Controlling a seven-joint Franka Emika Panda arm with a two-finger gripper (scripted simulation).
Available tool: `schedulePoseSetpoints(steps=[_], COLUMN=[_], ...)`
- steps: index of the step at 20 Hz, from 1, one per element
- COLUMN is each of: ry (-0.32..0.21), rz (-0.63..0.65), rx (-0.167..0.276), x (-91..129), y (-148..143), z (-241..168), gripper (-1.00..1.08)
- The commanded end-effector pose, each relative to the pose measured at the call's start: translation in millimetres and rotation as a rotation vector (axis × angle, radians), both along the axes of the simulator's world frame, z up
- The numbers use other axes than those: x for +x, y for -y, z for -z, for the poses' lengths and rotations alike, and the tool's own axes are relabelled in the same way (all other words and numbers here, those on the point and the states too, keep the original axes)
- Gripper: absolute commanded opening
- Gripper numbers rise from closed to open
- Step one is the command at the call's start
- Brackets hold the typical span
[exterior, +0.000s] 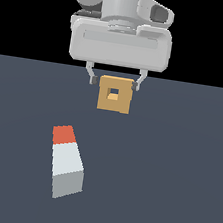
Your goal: Insert the peg into the horizontal hole in a box.
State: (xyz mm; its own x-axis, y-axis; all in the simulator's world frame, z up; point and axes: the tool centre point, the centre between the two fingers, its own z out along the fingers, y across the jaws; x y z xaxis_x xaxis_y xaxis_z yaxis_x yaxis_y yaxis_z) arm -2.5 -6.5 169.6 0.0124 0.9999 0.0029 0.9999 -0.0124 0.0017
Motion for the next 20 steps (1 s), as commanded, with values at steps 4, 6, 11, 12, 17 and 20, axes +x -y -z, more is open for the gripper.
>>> schedulePoseSetpoints(steps=[4, 6, 11, 12, 17, 20], ry=[0.0, 0.0, 0.0, 0.0, 0.0, 0.0], rz=[-0.004, -0.012, -0.049, -0.059, -0.123, -0.172], rx=[0.0, 0.0, 0.0, 0.0, -0.001, -0.001], x=[-0.9, -2.4, -9.5, -11.4, -22.8, -30.7], y=[0.9, 2.6, 10.6, 12.8, 27.7, 39.5], z=[0.9, 2.6, 10.2, 12.4, 25.9, 36.2], gripper=[1.0, 1.0, 1.0, 1.0, 1.0, 1.0])
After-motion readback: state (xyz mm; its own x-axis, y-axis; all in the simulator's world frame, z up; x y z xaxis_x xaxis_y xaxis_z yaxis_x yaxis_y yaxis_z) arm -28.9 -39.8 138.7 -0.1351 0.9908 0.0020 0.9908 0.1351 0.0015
